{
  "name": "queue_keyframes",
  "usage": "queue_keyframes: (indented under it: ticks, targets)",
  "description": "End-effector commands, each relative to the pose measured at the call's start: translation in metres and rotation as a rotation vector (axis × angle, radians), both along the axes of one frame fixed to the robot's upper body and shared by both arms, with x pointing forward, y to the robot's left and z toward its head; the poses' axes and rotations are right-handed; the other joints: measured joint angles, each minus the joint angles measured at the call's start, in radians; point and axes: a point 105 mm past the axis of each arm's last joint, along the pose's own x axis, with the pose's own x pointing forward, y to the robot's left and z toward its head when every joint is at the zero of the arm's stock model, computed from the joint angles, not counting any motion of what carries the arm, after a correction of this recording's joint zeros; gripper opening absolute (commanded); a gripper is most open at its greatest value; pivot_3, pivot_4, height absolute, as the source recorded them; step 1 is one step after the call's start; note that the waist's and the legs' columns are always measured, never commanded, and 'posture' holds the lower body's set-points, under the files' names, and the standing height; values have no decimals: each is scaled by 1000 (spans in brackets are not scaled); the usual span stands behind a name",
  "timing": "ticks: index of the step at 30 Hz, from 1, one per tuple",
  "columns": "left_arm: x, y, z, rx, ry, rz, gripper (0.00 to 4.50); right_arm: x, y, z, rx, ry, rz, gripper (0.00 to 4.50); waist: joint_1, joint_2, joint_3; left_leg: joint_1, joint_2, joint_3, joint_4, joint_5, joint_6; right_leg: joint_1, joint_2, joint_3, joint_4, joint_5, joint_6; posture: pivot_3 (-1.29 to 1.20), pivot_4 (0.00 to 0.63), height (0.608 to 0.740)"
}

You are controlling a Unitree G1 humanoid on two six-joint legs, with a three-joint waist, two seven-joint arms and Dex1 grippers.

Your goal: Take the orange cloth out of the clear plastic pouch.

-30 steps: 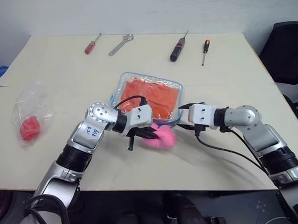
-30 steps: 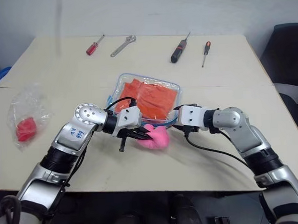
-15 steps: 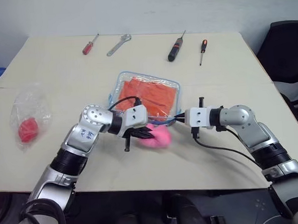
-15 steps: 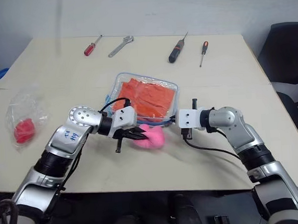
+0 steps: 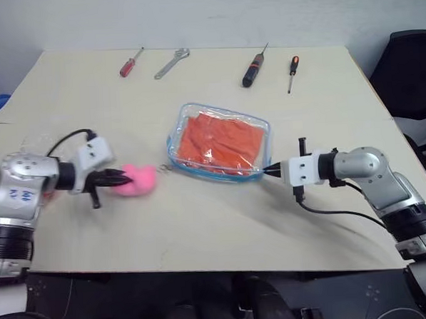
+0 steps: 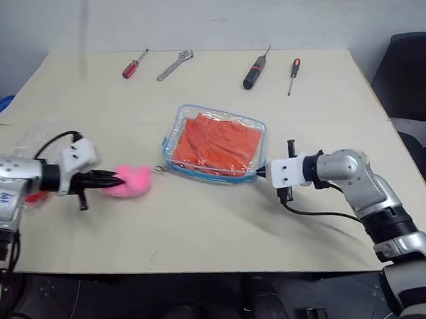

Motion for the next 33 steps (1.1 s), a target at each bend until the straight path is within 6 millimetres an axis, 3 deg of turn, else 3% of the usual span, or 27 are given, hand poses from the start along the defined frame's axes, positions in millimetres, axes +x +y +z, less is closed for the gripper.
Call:
queue_keyframes:
  ticks: [1,7,8,10,13,17,21,24,27,33]
  targets:
    - [1,4,11,9,-46,-12,0,-8,-4,16,18,-43,25,61,1,0,0,0,0,0,0,0,0,0,0,0,0,0,0,0,150,740]
    - [-3,-28,-8,-52,-3,-90,0,-12,3,14,78,6,4,61,2,0,0,0,0,0,0,0,0,0,-1,0,1,0,0,0,150,740]
    - [-5,-35,-9,-81,3,-101,290,-12,3,16,113,33,-17,249,2,0,0,0,0,0,0,0,0,0,-1,0,1,0,0,0,150,740]
    - [-11,-45,-9,-141,20,-123,849,-17,4,21,176,76,-48,687,3,0,0,0,0,0,0,0,0,0,-1,0,1,0,0,0,150,740]
    - [-16,-48,-6,-152,19,-129,1822,-25,4,28,254,115,-93,1725,3,0,0,0,0,0,0,0,0,0,-1,0,1,0,0,0,150,740]
    - [-26,-51,22,-115,-3,-213,3049,-51,4,37,415,214,-155,3064,10,0,0,0,0,-2,0,-1,-1,0,-1,-2,0,0,0,0,150,740]
    - [-38,-80,50,-99,-2,-384,4255,-76,14,43,562,354,-176,4431,15,1,1,-1,0,-3,0,-1,-1,0,-1,-2,0,0,0,0,150,740]
    - [-26,-109,32,117,-121,-532,4255,-94,26,44,625,436,-166,4431,23,4,-1,0,-1,-3,0,-1,-1,2,-1,-1,0,0,0,0,150,740]
    - [2,-122,14,281,-256,-575,4255,-99,30,44,642,459,-188,4431,27,5,-1,0,-2,-1,-1,-1,-1,3,0,0,-1,0,0,0,150,740]
    - [48,-146,13,337,-476,-563,4255,-103,29,37,641,457,-249,4431,27,3,-1,-1,-2,2,-2,-1,0,2,2,1,-1,0,1,0,150,740]
